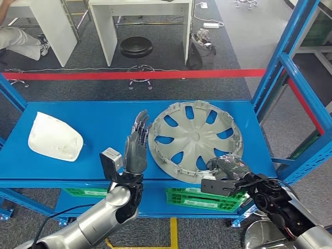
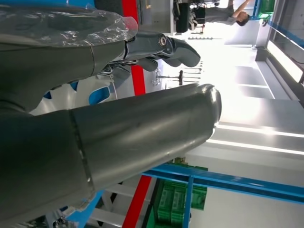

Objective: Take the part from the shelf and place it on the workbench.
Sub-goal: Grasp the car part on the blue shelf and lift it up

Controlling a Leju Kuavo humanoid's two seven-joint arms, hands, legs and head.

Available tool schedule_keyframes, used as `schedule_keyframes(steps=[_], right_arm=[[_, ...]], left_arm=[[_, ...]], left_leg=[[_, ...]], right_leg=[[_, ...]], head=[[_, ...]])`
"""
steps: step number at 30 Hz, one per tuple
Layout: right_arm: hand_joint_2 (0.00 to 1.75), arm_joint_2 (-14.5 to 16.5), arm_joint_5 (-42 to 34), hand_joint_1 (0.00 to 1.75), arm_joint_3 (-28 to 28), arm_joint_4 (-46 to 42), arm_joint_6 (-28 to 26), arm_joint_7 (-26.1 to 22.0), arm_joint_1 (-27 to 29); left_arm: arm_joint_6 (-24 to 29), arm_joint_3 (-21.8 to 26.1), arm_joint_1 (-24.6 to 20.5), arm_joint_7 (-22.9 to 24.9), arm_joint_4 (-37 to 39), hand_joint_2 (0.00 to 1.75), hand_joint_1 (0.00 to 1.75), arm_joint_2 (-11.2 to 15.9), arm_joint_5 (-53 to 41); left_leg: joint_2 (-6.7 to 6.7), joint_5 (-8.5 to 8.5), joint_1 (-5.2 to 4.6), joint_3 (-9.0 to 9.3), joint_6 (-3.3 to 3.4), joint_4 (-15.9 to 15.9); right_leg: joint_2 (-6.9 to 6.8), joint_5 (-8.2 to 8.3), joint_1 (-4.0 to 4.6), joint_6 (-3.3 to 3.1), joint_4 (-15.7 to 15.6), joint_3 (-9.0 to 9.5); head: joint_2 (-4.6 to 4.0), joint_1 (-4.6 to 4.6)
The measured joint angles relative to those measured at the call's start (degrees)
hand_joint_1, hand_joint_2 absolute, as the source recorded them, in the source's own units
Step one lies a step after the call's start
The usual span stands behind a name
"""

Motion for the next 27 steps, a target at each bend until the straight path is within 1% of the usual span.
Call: schedule_keyframes(steps=[6,11,17,20,27], right_arm=[[1.75,0.0,-0.8,1.75,-1.0,-0.1,-0.6,0.0,0.2],[1.75,0.0,-4.9,1.75,-3.2,-2.2,-2.2,1.4,0.4],[1.75,-1.1,-10.0,1.75,-6.7,-9.3,-5.1,3.7,1.3],[1.75,-1.6,-11.0,1.75,-8.2,-13.8,-6.0,4.8,2.1],[1.75,-2.9,-11.9,1.75,-10.5,-20.8,-7.1,4.6,3.6]], left_arm=[[-0.2,0.0,0.0,0.0,0.0,0.00,0.00,0.0,-0.3],[-0.2,0.0,0.1,0.1,0.0,0.00,0.00,0.0,-0.8],[0.2,0.0,0.5,0.4,0.0,0.00,0.00,0.0,-0.8],[0.2,0.0,0.5,0.4,0.0,0.00,0.00,0.0,-0.8],[0.2,0.0,0.6,0.4,0.0,0.00,0.00,0.0,-0.7]], left_leg=[[0.00,0.02,0.00,0.00,0.02,0.0],[-0.07,0.15,-0.02,-0.17,0.11,0.0],[-0.07,0.40,-0.02,-1.03,0.03,0.1],[-0.03,0.38,-0.01,-1.35,0.00,0.1],[-0.09,0.34,0.02,-1.92,-0.05,0.1]], right_leg=[[-0.01,0.00,0.00,0.03,0.0,0.02],[-0.05,0.07,0.00,0.09,0.0,-0.09],[0.00,0.39,-0.02,0.11,0.0,-0.97],[0.07,0.37,-0.03,0.11,0.1,-1.33],[0.00,0.31,-0.02,0.06,0.1,-1.88]], head=[[0.00,0.01],[0.00,0.03],[0.00,0.03],[0.00,0.02],[0.00,0.02]])
